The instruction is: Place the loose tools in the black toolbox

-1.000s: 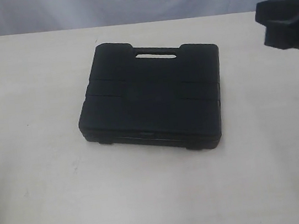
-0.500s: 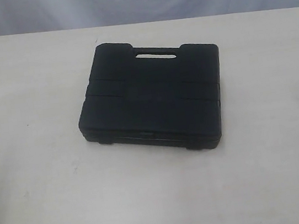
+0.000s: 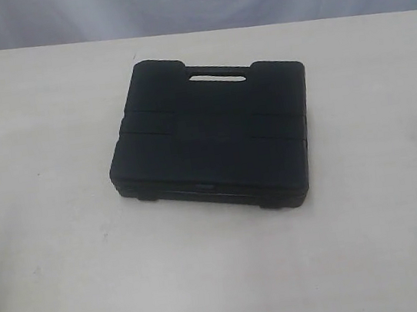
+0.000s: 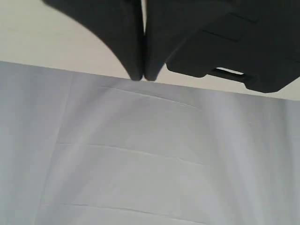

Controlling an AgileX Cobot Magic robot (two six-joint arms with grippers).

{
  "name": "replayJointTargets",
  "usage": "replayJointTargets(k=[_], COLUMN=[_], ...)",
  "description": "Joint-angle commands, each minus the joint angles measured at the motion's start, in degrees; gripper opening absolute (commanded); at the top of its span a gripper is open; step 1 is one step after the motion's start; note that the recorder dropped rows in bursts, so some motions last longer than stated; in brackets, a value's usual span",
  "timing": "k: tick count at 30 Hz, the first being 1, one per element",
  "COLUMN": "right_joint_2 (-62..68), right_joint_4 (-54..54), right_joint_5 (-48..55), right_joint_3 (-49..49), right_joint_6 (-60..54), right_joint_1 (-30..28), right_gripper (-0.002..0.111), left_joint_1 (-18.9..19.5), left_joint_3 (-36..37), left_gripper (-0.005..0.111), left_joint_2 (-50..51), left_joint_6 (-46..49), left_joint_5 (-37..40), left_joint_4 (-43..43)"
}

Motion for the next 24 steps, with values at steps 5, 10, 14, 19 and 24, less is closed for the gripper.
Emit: replayJointTargets(k=[5, 10, 14, 19, 24], right_joint_2=[-2.0, -2.0, -2.0, -2.0, -2.0], right_joint_4=[-14.2, -14.9, -14.9, -14.9, -14.9], right_joint_5=[6.3, 11.4, 16.0, 22.2, 22.2], right_joint_3=[0.2, 0.2, 0.2, 0.2, 0.2], right_joint_6=[14.0, 12.8, 12.6, 12.6, 12.6], right_joint_1=[-0.3, -0.3, -0.3, -0.3, -0.3], right_gripper=[-0.001, -0.001, -0.001, -0.001, -0.001], left_joint_1=[-0.3, -0.3, -0.3, -0.3, -0.3], left_joint_3=[-0.3, -0.3, -0.3, -0.3, -0.3], left_gripper=[0.000, 0.000, 0.000, 0.000, 0.000], left_joint_2=[0.2, 0.2, 0.2, 0.2, 0.2], left_joint_6=[0.0, 0.0, 0.0, 0.0, 0.0], left_joint_5=[0.0, 0.0, 0.0, 0.0, 0.0], left_joint_4=[-0.1, -0.1, -0.1, -0.1, -0.1])
